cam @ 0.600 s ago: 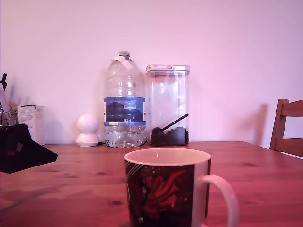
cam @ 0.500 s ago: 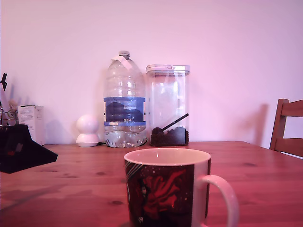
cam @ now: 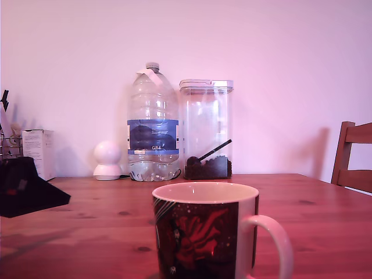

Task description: Pick up the coffee capsules from the table one by one and drop them inside the nearest coffee cup

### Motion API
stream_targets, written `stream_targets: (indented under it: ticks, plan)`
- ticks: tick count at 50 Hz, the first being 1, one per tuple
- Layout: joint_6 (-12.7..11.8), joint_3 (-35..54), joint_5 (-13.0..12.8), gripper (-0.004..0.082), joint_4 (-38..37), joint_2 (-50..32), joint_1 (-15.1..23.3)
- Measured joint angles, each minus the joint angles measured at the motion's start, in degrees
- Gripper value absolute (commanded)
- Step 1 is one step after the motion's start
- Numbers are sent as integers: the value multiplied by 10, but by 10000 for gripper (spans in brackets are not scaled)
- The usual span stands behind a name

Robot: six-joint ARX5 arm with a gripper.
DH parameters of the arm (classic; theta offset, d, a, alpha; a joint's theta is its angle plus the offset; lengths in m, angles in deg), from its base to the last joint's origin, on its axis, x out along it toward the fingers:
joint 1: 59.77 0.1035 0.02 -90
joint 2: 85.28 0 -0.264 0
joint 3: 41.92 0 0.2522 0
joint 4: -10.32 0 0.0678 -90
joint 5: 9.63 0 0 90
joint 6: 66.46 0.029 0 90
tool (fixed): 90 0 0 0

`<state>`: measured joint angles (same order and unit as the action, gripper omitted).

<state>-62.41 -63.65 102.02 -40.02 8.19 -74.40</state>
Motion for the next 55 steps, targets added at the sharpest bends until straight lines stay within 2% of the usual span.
stream_targets:
  ticks: [6, 23, 55]
  plan:
    - [7, 0, 3, 500, 0, 0, -21]
    - [64, -17, 23, 500, 71, 0, -76]
    - [66, -43, 23, 500, 102, 0, -100]
